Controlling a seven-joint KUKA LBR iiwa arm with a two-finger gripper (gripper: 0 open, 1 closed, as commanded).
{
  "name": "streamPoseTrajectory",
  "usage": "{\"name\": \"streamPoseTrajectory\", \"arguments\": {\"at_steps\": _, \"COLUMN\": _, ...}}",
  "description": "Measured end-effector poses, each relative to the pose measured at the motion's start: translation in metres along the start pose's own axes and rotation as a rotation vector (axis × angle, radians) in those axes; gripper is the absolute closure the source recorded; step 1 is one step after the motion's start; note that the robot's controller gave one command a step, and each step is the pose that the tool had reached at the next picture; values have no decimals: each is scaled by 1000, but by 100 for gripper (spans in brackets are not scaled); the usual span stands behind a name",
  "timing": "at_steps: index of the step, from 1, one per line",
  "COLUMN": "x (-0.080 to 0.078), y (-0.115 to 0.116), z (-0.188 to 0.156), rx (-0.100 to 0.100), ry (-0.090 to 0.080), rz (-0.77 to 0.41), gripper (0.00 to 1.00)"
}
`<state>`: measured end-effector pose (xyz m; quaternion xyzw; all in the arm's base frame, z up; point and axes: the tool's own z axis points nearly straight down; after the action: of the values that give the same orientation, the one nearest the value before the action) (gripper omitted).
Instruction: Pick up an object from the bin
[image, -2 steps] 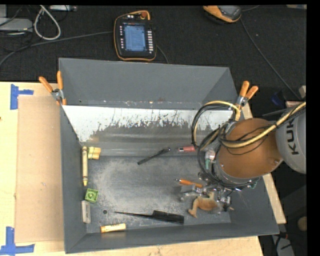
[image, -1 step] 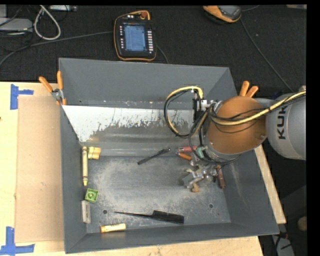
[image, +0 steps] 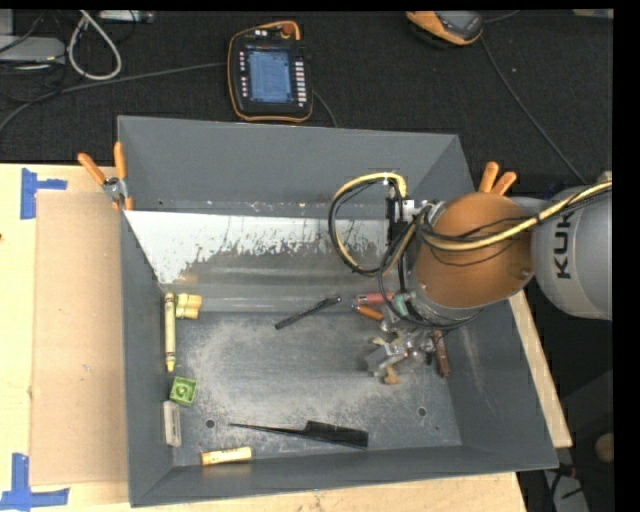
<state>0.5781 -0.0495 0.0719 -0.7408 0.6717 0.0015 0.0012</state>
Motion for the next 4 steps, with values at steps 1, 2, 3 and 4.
{"name": "streamPoseTrajectory", "arguments": {"at_steps": 1, "x": -5, "y": 17, "z": -66, "rx": 2, "ry": -1, "rz": -72, "gripper": 100}}
{"name": "streamPoseTrajectory", "arguments": {"at_steps": 2, "x": 4, "y": 30, "z": -147, "rx": -1, "ry": -3, "rz": -43, "gripper": 100}}
{"name": "streamPoseTrajectory", "arguments": {"at_steps": 3, "x": -26, "y": 7, "z": -228, "rx": -14, "ry": -11, "rz": 14, "gripper": 100}}
{"name": "streamPoseTrajectory", "arguments": {"at_steps": 4, "x": -3, "y": 17, "z": -133, "rx": -11, "ry": -10, "rz": -317, "gripper": 100}}
